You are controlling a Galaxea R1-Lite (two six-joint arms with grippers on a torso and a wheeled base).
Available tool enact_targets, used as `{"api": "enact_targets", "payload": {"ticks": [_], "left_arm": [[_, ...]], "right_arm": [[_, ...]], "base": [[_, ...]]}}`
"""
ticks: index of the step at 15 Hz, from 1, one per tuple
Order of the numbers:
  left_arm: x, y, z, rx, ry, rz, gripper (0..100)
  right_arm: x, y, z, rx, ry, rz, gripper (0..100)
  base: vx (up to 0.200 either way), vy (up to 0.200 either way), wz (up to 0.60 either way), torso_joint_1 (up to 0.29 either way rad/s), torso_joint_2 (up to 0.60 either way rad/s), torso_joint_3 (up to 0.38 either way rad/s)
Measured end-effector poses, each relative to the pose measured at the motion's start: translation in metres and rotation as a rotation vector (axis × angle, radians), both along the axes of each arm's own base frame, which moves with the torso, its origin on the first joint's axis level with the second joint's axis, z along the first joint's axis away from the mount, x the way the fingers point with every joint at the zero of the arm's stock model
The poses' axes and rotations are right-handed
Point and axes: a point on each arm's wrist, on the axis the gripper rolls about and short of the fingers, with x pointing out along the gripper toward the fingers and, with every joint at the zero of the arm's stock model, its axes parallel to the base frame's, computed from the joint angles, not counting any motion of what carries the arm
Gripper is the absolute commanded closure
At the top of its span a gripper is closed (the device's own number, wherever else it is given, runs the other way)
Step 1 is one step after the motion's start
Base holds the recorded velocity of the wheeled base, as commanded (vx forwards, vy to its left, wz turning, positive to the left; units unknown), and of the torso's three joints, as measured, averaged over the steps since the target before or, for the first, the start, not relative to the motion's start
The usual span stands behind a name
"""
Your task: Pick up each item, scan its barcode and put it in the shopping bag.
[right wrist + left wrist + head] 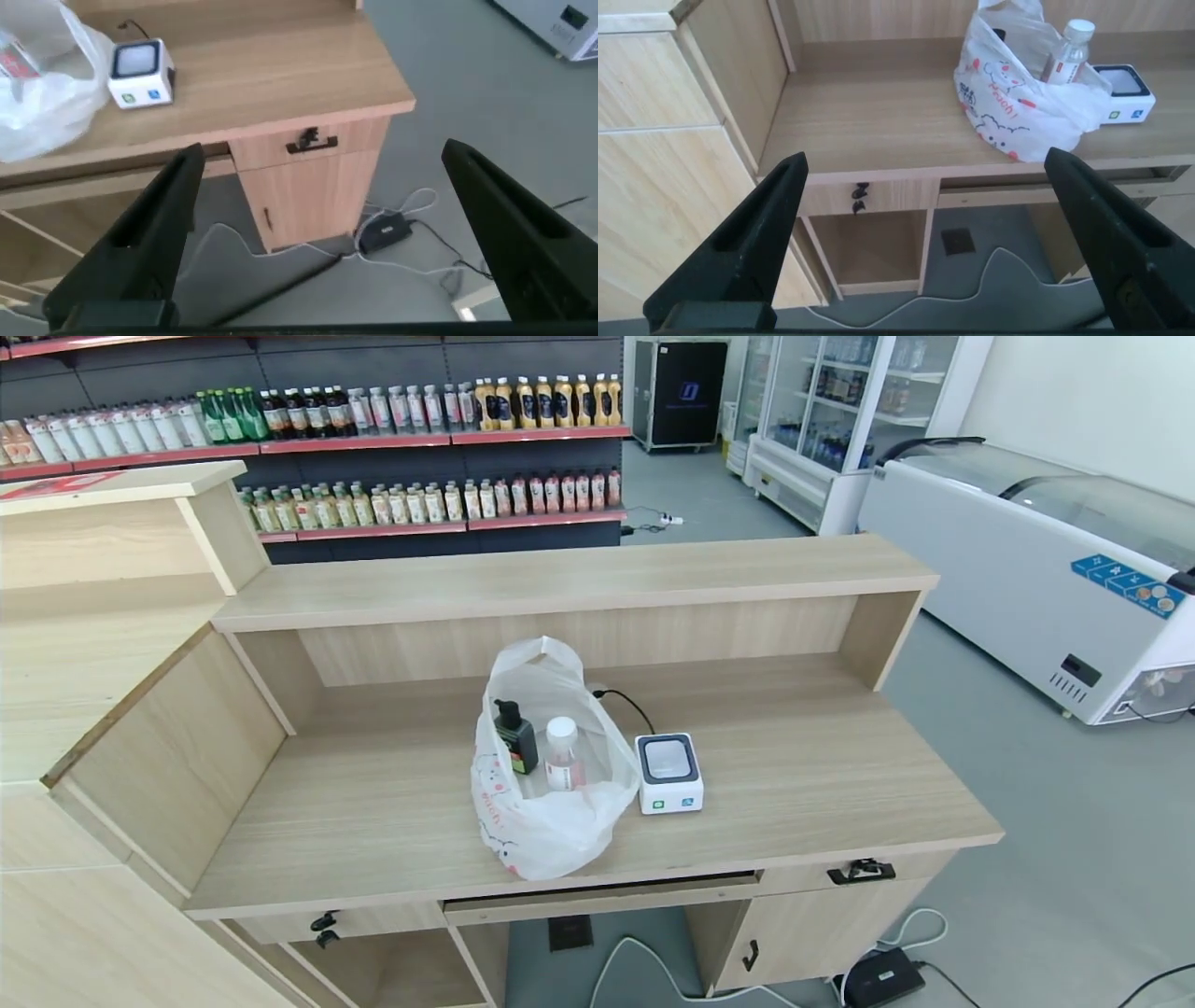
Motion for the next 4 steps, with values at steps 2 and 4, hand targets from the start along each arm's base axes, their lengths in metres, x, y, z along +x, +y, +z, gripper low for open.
{"api": "enact_targets", "payload": {"ticks": [2,4], "left_arm": [[0.0000,0.0000,0.0000,0.000,0.000,0.000,0],[0.0000,0.0000,0.0000,0.000,0.000,0.000,0]], "right_arm": [[-0.0036,-0.0002,-0.0053,0.029,-0.019,0.008,0],[-0.0051,-0.0003,-0.0065,0.019,-0.037,0.010,0]], "base": [[0.000,0.000,0.00,0.000,0.00,0.000],[0.000,0.000,0.00,0.000,0.00,0.000]]}}
